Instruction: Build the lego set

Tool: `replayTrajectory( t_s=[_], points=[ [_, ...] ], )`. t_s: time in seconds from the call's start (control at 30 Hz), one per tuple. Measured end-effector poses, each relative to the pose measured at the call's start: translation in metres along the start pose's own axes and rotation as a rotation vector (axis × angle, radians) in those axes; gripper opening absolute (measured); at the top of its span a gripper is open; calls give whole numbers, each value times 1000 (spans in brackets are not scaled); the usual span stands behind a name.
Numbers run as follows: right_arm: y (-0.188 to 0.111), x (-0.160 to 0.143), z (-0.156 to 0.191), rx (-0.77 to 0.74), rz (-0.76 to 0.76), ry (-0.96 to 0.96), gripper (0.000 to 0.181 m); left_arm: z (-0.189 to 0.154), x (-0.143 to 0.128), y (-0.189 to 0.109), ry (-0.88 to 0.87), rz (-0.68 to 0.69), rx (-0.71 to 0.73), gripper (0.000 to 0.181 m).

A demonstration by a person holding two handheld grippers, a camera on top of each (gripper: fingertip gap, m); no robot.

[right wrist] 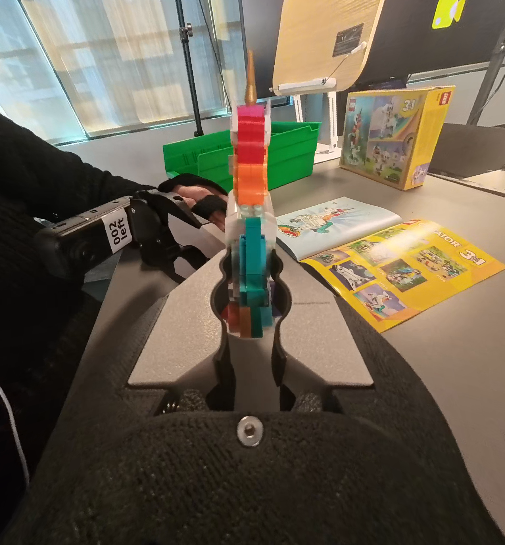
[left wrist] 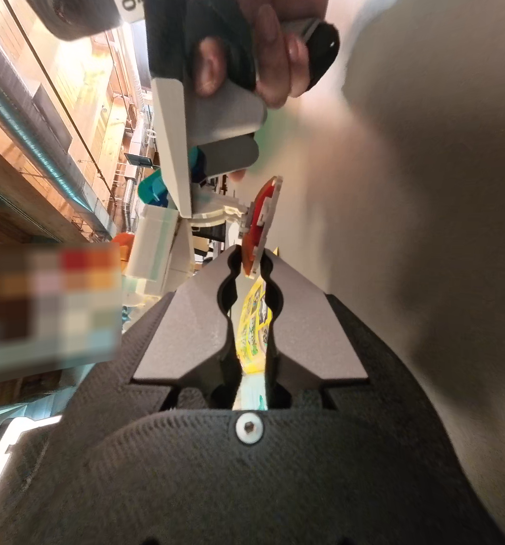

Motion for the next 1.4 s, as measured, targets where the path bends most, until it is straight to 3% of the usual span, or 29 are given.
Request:
replayTrajectory(
  t_s=[0.1,0.27,0.63,0.87,0.93,1.0,1.17,1.27,1.4],
  points=[
    [-1,1,-2,19,-10,84,24,1,0,0,-22,-4,-8,11],
    [2,0,0,-28,4,-27,24,1,-3,0,-12,3,-3,11],
    [3,4,-4,-44,-61,48,24,4,-7,2,-130,-1,-28,13],
    [-2,0,-19,-63,-25,109,24,-3,-10,17,-158,23,-79,12],
    [-8,3,-25,-88,-26,89,24,0,-11,26,-189,27,-81,20],
    [-16,6,-36,-150,-22,49,24,-1,-14,38,-205,49,-97,31],
    [-44,9,-81,-359,46,-33,23,-2,-20,56,-209,84,-108,35],
    [-65,2,-115,-496,142,-90,24,-5,-24,55,-235,88,-120,36],
    [-81,-2,-139,-554,194,-118,24,-4,-28,51,-249,84,-113,36]
  ],
)
Point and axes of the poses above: each gripper's, where its closed fingertips meet, y out along the fingers, x out of its top, z = x × y across the jaws, the point moved 2 cm from there along -y, back along the fingers, and after that the axes turned 10 degrees about y, right-handed, at the moved point
